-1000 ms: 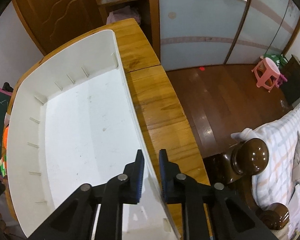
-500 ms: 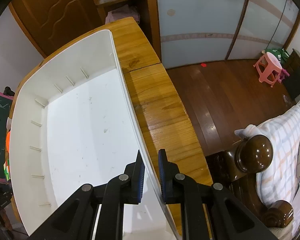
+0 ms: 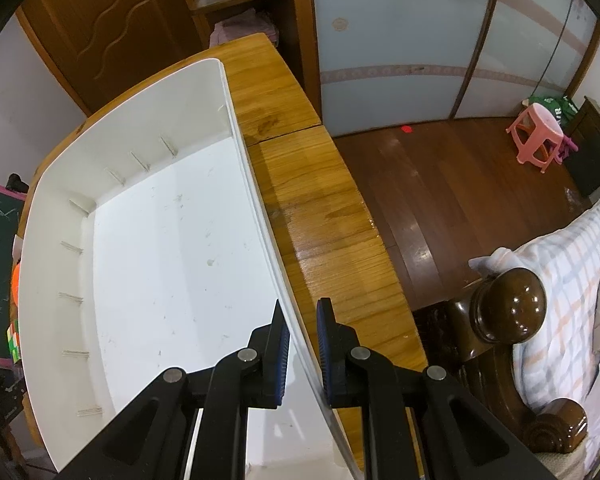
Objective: Organize rigid objects
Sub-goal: 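Grasp the clear plastic box with the left gripper while the right gripper steadies the bin rim, then carry the clear box over the white bin and open the left gripper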
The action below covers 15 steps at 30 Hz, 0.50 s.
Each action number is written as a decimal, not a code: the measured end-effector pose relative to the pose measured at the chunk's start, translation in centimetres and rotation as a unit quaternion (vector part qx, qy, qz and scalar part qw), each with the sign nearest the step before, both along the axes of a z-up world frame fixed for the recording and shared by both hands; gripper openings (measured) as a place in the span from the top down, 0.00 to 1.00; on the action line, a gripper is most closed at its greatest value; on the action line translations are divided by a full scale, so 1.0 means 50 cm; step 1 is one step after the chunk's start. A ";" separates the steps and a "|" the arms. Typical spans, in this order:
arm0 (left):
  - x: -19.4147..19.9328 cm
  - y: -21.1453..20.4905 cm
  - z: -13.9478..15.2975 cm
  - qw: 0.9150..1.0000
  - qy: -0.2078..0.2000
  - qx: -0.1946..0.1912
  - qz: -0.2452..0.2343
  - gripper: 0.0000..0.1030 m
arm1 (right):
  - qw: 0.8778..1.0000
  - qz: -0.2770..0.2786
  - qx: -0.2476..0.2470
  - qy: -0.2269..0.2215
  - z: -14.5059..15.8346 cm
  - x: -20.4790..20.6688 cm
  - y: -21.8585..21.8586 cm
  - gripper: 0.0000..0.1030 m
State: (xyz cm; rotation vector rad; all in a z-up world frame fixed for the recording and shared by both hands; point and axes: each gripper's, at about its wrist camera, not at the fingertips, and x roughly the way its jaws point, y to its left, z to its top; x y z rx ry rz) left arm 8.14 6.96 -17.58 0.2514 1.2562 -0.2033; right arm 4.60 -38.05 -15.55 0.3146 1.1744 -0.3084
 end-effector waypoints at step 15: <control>-0.094 -0.095 0.180 0.995 -0.062 -0.062 -0.036 0.49 | 0.999 0.040 0.013 -0.003 -0.009 -0.031 0.028 0.94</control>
